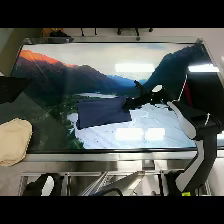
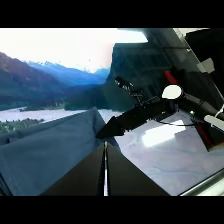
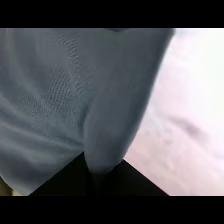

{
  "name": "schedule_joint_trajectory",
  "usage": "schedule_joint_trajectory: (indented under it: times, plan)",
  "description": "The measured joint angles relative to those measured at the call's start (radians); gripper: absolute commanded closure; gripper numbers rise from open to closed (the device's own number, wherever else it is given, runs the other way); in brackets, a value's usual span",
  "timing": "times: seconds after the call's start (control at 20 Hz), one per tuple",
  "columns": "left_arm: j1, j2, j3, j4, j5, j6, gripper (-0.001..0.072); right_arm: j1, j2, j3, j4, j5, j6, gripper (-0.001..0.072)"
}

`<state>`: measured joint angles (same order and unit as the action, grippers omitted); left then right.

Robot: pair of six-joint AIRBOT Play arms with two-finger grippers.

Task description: Fold the shirts.

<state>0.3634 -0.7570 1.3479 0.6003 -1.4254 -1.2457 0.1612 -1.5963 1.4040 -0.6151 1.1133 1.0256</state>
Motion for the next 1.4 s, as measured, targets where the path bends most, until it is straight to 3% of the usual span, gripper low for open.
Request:
schedule_joint_trajectory:
  times: [0.25,0.85,1.4]
  plan:
    - [0.0,0.009,0.0,0.0,-0.004,-0.002,0.0691,-0.043,0.085,0.103,0.042,0.009,-0.008,0.0693]
    - [0.0,0.011,0.0,0.0,-0.039,0.01,0.0691,-0.619,0.311,0.323,-0.006,-0.239,0.33,0.0693]
    - [0.0,0.011,0.0,0.001,-0.049,0.017,0.0691,-0.988,0.352,0.33,-0.066,-0.113,0.4,0.0693]
